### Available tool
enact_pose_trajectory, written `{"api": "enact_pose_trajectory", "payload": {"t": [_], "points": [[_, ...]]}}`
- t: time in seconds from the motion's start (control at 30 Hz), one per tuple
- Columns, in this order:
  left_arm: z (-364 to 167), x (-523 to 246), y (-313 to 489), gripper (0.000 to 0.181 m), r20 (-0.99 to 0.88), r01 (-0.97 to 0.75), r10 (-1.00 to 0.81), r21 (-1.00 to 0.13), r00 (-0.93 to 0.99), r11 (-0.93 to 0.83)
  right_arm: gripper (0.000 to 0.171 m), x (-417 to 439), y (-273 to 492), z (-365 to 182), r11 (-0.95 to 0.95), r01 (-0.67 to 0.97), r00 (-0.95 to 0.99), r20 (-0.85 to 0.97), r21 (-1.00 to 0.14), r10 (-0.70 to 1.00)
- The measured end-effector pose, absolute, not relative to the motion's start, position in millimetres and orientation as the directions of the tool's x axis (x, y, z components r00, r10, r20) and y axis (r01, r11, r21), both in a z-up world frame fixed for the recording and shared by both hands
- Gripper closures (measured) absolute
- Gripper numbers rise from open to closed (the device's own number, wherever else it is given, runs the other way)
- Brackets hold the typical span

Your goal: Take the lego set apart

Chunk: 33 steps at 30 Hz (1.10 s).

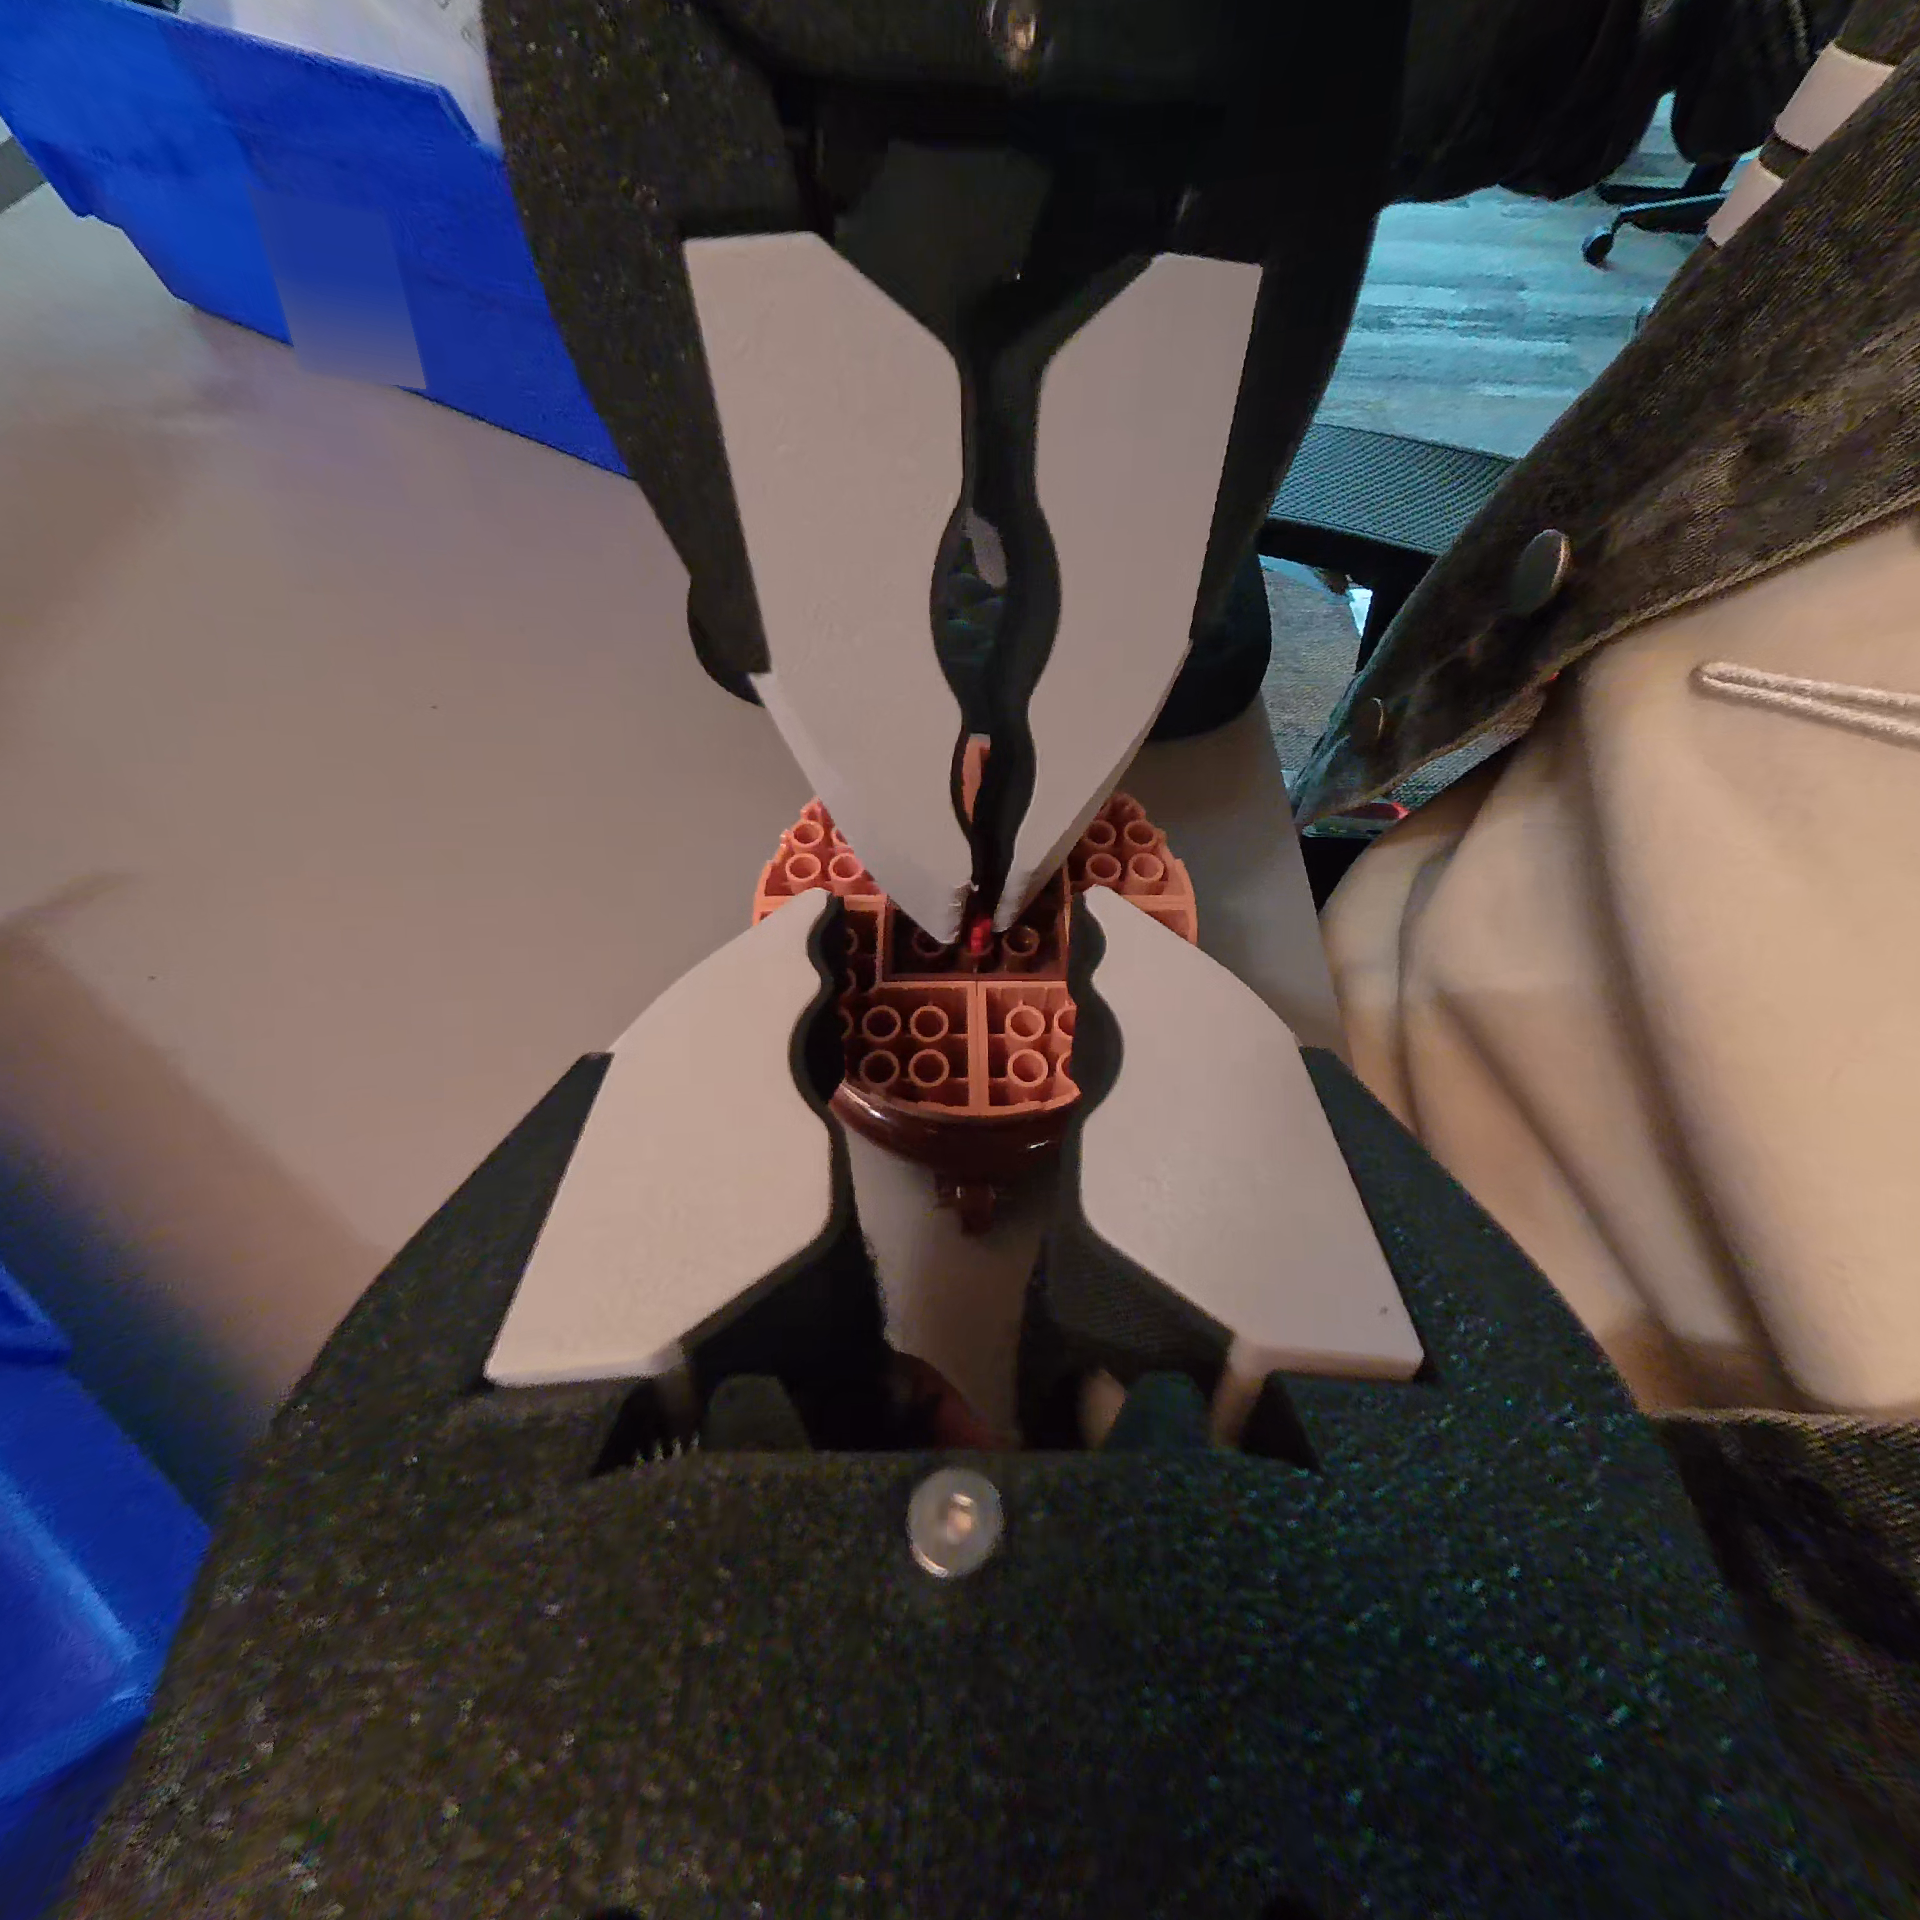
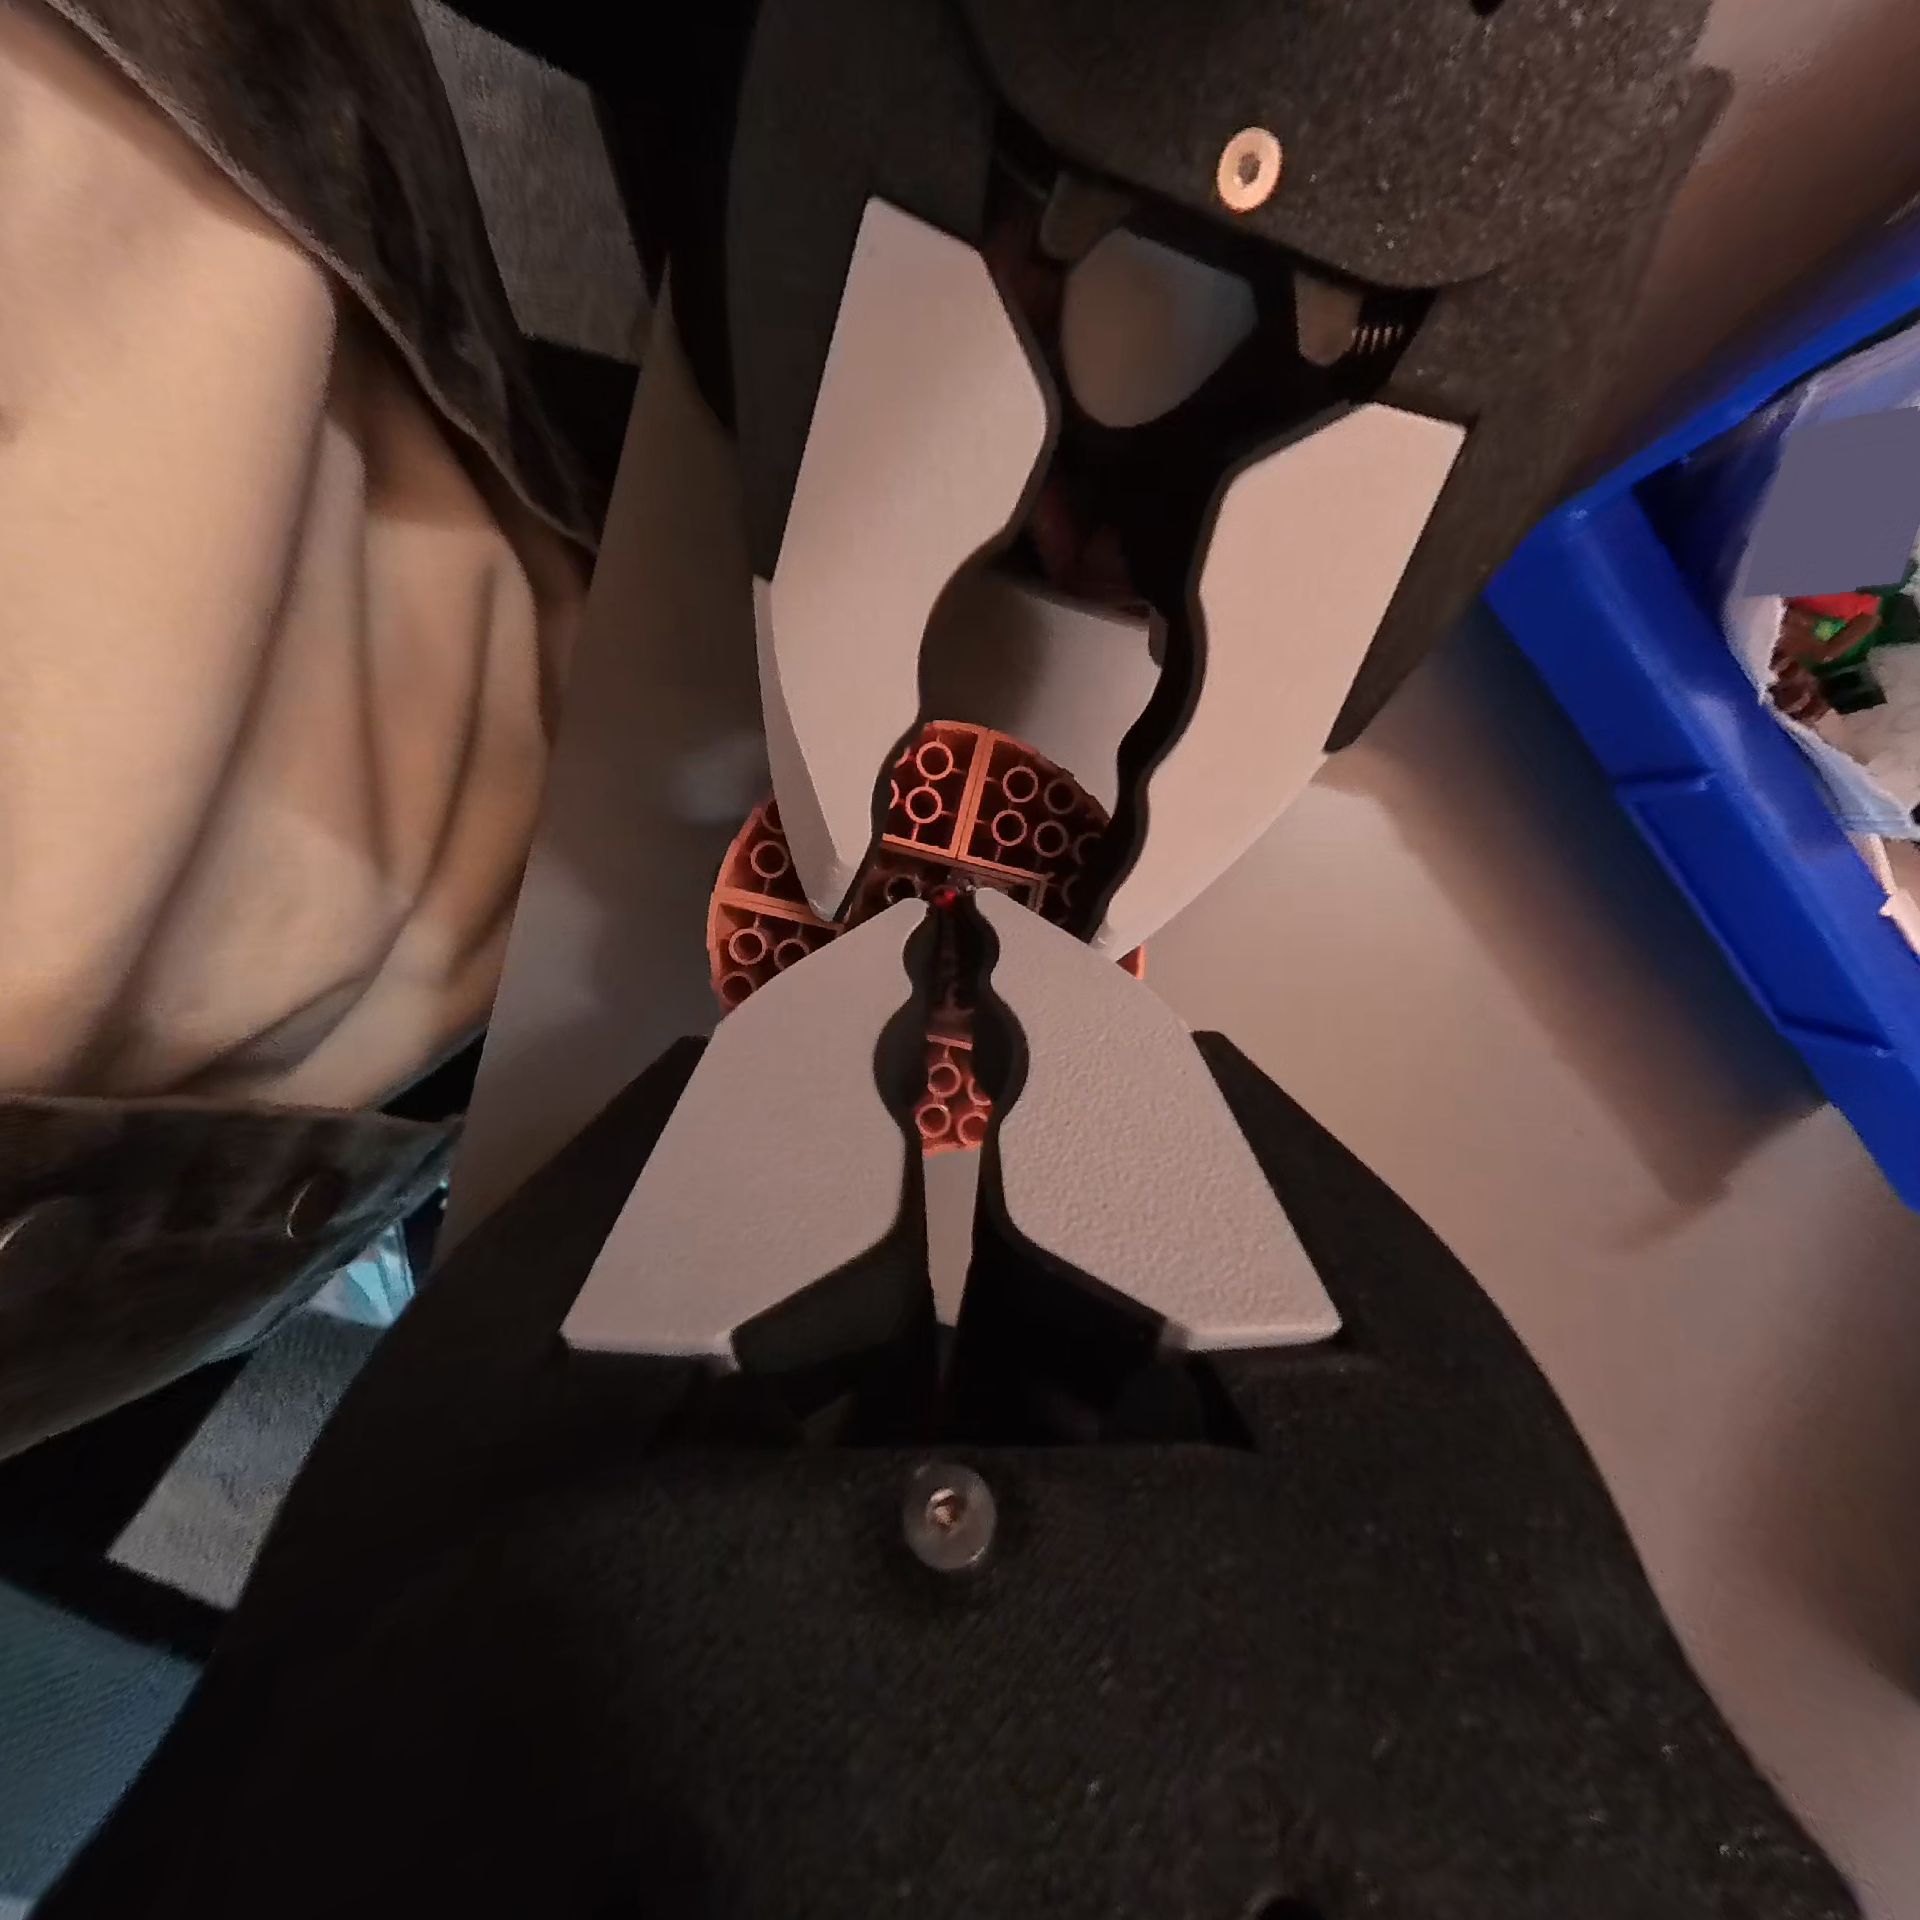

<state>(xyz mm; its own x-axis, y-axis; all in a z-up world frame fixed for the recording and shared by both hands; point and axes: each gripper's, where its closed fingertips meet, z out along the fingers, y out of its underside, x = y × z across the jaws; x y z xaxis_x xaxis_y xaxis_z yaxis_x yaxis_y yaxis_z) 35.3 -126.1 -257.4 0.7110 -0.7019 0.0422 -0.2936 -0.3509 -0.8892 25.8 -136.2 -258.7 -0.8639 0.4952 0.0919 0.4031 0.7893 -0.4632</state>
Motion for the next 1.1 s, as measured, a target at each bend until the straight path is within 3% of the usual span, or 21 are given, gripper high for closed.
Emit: {"api": "enact_pose_trajectory", "payload": {"t": [0.37, 0.4, 0.47, 0.5, 0.53, 0.57, 0.7, 0.9, 1.1], "points": [[-257, 35, -125, 0.144, 0.039, -0.286, -0.694, -0.893, 0.719, -0.346, 0.171, 24, -135, -257, 0.666, 0.462, -0.8, 0.05, -0.585, 0.598], [-257, 35, -125, 0.144, 0.044, -0.281, -0.695, -0.894, 0.718, -0.347, 0.17, 23, -137, -252, 0.642, 0.453, -0.795, 0.045, -0.619, 0.604], [-257, 35, -125, 0.144, 0.04, -0.286, -0.695, -0.893, 0.718, -0.347, 0.171, 12, -155, -170, 0.321, 0.325, -0.78, -0.06, -0.89, 0.623], [-257, 35, -125, 0.144, 0.037, -0.288, -0.696, -0.894, 0.717, -0.345, 0.171, 6, -138, -156, 0.38, 0.308, -0.734, 0.037, -0.872, 0.678], [-257, 34, -125, 0.144, 0.04, -0.284, -0.696, -0.895, 0.717, -0.344, 0.171, 3, -115, -163, 0.527, 0.333, -0.681, 0.187, -0.782, 0.708], [-257, 34, -125, 0.144, 0.038, -0.286, -0.695, -0.895, 0.718, -0.344, 0.171, 7, -111, -170, 0.553, 0.362, -0.687, 0.187, -0.75, 0.702], [-257, 34, -125, 0.144, 0.038, -0.286, -0.694, -0.894, 0.719, -0.345, 0.171, 17, -104, -176, 0.503, 0.405, -0.668, 0.128, -0.764, 0.733], [-257, 33, -126, 0.145, 0.039, -0.284, -0.696, -0.896, 0.717, -0.343, 0.171, 50, -56, -145, 0.441, 0.424, -0.421, 0.259, -0.791, 0.869], [-257, 34, -126, 0.145, 0.032, -0.293, -0.7, -0.894, 0.713, -0.34, 0.171, 88, -34, -157, 0.284, 0.518, -0.249, 0.175, -0.807, 0.953]]}}
